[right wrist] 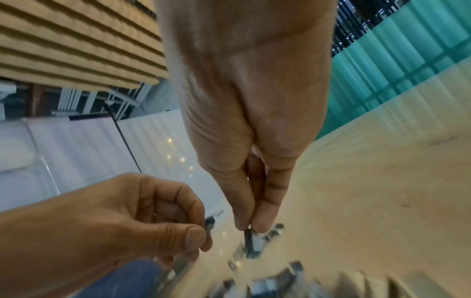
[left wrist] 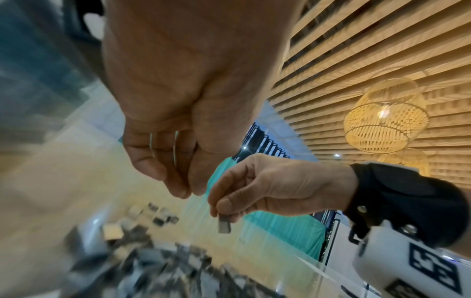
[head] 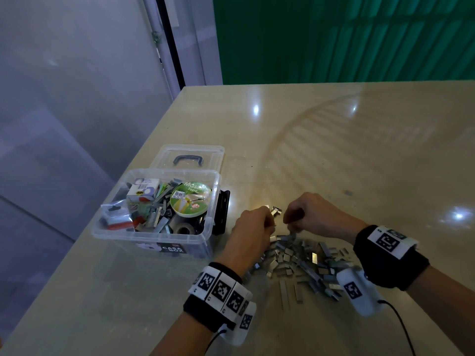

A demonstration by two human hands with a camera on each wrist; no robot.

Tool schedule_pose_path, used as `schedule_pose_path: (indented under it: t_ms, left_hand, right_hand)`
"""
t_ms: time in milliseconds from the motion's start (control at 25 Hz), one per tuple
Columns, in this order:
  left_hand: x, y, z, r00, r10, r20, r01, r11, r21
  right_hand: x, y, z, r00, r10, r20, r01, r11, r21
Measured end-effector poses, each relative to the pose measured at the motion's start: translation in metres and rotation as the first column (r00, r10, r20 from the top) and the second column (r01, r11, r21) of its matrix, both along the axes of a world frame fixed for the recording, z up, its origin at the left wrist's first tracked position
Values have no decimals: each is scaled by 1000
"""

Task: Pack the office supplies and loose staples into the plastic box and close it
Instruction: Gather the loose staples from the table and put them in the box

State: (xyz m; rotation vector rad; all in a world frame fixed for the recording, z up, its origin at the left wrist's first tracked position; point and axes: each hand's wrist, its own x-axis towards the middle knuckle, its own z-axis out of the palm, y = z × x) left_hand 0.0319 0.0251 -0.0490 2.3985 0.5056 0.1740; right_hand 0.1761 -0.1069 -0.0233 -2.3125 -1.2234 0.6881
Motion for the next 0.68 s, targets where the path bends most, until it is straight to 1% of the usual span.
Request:
schedule_pose_path:
  t_ms: [200, 320, 400, 520, 600, 680]
  left_hand:
    - [-20, 3, 56, 995, 22, 97, -20, 1000, -12]
    - [-43, 23, 88, 979, 26, 204, -45, 995, 88]
    - [-62, 45, 100, 964, 68, 256, -102, 987, 121]
    - [-94, 87, 109, 948, 195, 251, -230, 966, 120]
    - [-113, 113, 109, 946, 257, 198, -296, 934, 199]
    - [-126, 134, 104, 948, 286, 140, -315, 906, 282]
  right_hand:
    - [-3, 26, 50, 997, -7, -82, 24, 978, 208]
    - [-12, 56, 73, 987, 49, -155, -4, 961, 276]
    - [-22, 79, 83, 981, 90, -173, -31, 948, 318]
    - [-42, 119, 94, 971, 173, -166, -101, 923, 372]
    - [-56, 148, 96, 966, 216, -142, -146, 909, 390]
    - [-69, 173, 94, 965, 227, -130, -158, 902, 402]
